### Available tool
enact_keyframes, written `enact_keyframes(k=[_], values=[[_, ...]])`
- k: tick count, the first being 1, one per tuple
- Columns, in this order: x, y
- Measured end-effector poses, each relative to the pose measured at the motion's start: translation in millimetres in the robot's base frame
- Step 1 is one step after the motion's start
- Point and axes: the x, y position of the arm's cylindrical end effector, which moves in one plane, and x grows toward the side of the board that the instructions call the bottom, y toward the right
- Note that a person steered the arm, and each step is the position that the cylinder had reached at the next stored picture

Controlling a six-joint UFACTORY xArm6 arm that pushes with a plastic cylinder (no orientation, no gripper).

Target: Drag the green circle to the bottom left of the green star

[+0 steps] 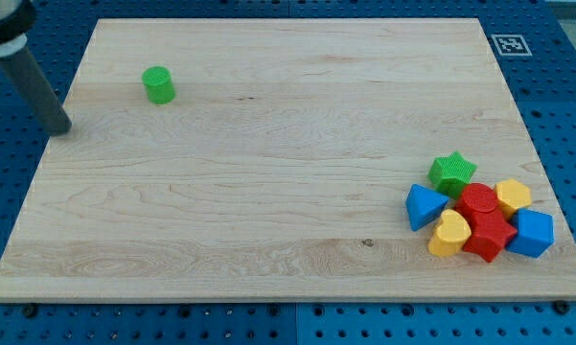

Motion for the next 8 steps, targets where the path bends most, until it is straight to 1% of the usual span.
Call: enact_keyframes(k=[1, 3, 4, 5, 6, 7, 8], values=[[-36.5, 8.5], [-37.1, 158.9], [-27.4, 174.5], [-24.2, 142.3], [-31.5, 110.6], [-61.9, 116.0], [-82.6, 127.4]])
